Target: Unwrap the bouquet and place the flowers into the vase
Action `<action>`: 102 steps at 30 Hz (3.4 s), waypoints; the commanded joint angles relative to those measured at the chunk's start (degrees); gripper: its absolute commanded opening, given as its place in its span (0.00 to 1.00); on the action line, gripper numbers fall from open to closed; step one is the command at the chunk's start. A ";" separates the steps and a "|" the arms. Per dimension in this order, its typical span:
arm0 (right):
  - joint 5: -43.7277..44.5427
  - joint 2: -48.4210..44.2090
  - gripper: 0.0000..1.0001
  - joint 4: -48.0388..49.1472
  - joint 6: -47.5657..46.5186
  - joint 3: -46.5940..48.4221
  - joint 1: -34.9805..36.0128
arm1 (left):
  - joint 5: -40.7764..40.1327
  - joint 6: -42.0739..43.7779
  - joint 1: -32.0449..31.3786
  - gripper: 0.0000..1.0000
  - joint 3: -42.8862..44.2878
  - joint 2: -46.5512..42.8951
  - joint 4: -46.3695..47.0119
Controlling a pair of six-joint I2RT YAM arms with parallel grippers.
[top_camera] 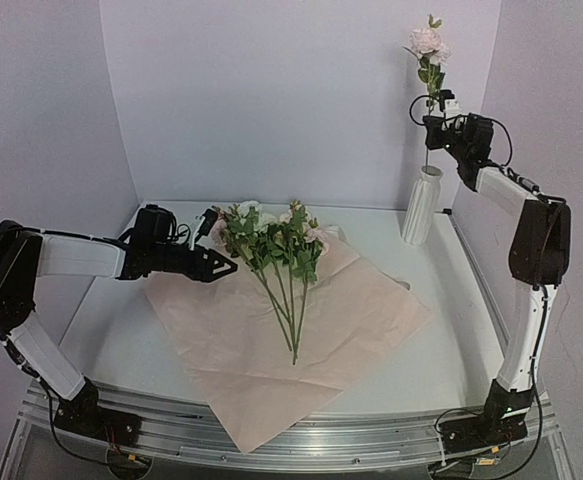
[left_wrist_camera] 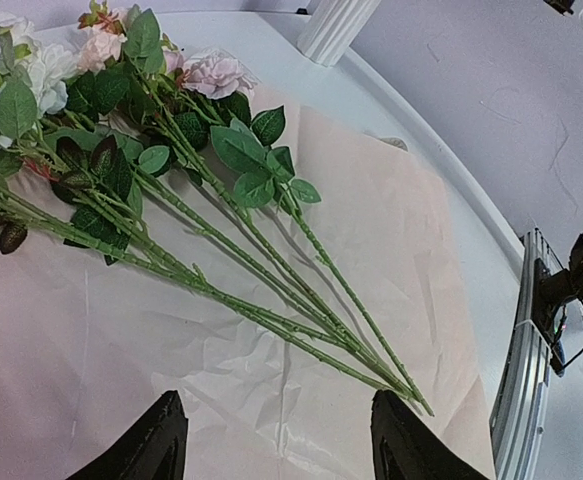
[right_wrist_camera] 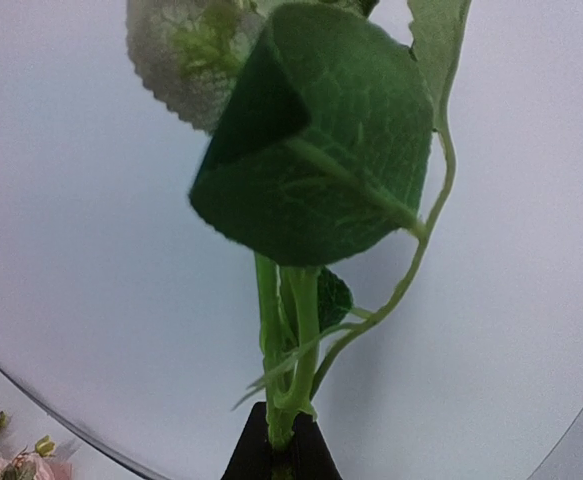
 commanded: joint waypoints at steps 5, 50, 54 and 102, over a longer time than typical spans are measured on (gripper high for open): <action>-0.47 -3.76 0.02 8.11 2.03 -9.63 -0.77 | -11.29 -9.29 -0.81 0.65 7.07 2.24 -1.95; -3.47 -39.59 0.91 5.21 1.00 -41.90 3.06 | -32.09 -32.23 -8.54 0.23 48.00 40.21 -38.04; -3.76 -41.15 0.91 4.97 1.34 -43.27 3.08 | -31.61 -31.93 -7.84 0.17 47.94 40.94 -38.04; -18.14 -8.06 0.39 -1.90 40.26 -9.73 37.64 | -6.74 -3.22 -13.00 0.00 26.67 -2.86 -3.94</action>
